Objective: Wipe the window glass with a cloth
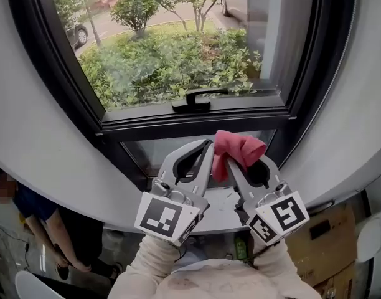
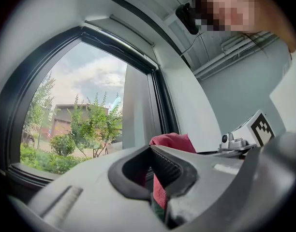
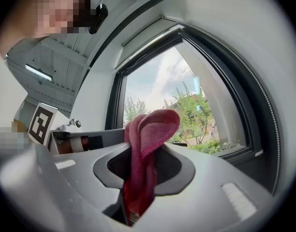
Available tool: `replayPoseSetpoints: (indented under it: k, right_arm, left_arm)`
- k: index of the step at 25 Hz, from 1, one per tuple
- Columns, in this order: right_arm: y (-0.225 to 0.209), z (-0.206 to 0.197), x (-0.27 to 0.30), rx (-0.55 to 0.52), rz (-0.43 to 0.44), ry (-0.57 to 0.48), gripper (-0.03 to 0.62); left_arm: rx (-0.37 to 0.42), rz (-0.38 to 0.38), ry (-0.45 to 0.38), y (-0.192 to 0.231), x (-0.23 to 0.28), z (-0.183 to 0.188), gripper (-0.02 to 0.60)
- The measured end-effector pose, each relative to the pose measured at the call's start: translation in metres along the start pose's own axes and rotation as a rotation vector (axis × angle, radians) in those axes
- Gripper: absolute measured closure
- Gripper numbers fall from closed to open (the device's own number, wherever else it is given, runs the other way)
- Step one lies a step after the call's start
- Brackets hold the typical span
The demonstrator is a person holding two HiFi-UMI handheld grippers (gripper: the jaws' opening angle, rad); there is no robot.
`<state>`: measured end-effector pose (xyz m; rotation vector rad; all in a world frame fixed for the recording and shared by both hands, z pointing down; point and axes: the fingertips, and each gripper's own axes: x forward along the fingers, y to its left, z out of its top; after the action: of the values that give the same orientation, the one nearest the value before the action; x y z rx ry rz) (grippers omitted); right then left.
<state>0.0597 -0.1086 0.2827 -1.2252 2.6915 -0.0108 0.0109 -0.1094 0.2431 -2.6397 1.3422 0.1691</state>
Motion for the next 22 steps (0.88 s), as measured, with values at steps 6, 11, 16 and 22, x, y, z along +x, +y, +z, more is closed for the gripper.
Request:
replayPoseSetpoints:
  k: [6,11,16,22]
  right_arm:
    - [0.015,-0.004,0.068,-0.024,-0.03,-0.008,0.467]
    - [0.023,-0.001,0.107,-0.06,-0.082,-0.006,0.467]
    - [0.015,0.011,0.14,-0.085,-0.109,-0.011,0.467]
    - [-0.027,0.073,0.182,-0.145,-0.188,-0.077,0.467]
  left_arm:
    - [-0.008,-0.024,-0.005,0.069,0.001,-0.002,0.581]
    - [-0.024,-0.058,-0.027,0.108,0.001,-0.001,0.581]
    - [-0.035,-0.06,-0.07,0.135,0.006,-0.002,0.581]
    - [-0.061,-0.047,-0.057,0.155,0.019,-0.007,0.581]
